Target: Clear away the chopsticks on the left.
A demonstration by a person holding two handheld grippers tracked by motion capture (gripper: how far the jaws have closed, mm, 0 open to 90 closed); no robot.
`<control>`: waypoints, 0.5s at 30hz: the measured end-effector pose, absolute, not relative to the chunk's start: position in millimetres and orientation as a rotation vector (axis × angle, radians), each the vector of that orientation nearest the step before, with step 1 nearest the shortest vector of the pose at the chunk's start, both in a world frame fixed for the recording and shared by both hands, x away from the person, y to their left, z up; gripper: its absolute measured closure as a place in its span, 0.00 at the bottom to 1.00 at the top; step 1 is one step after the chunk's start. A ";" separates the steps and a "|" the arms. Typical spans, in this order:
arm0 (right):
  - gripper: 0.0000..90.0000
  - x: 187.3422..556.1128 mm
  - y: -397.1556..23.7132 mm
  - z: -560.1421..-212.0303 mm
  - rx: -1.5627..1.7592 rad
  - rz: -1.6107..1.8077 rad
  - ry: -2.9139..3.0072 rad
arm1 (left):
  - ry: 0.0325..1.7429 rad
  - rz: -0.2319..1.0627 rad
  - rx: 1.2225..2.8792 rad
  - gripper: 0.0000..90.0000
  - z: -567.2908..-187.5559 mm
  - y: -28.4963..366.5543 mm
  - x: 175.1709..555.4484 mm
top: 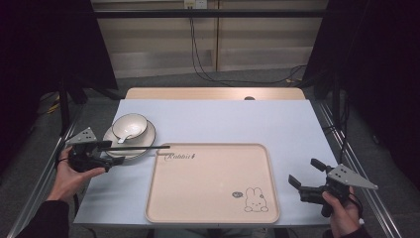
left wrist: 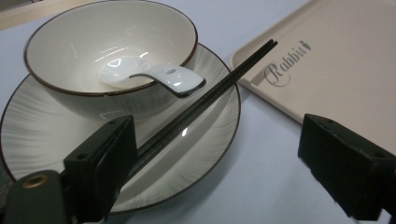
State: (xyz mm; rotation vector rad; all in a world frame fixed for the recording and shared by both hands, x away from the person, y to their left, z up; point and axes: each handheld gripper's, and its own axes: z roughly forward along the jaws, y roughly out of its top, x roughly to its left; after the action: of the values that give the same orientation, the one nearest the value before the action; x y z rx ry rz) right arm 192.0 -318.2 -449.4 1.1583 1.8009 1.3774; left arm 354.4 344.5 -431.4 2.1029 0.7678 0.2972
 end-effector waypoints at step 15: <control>0.01 191.9 -318.2 -449.7 1.162 1.383 1.799 | 0.702 0.384 2.186 0.58 -448.8 347.0 373.5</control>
State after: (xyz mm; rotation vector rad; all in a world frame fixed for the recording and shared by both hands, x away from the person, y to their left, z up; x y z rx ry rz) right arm 191.9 -318.2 -449.7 1.1618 1.7994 1.3830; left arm 373.5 347.0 -448.8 2.1859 0.7022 0.3839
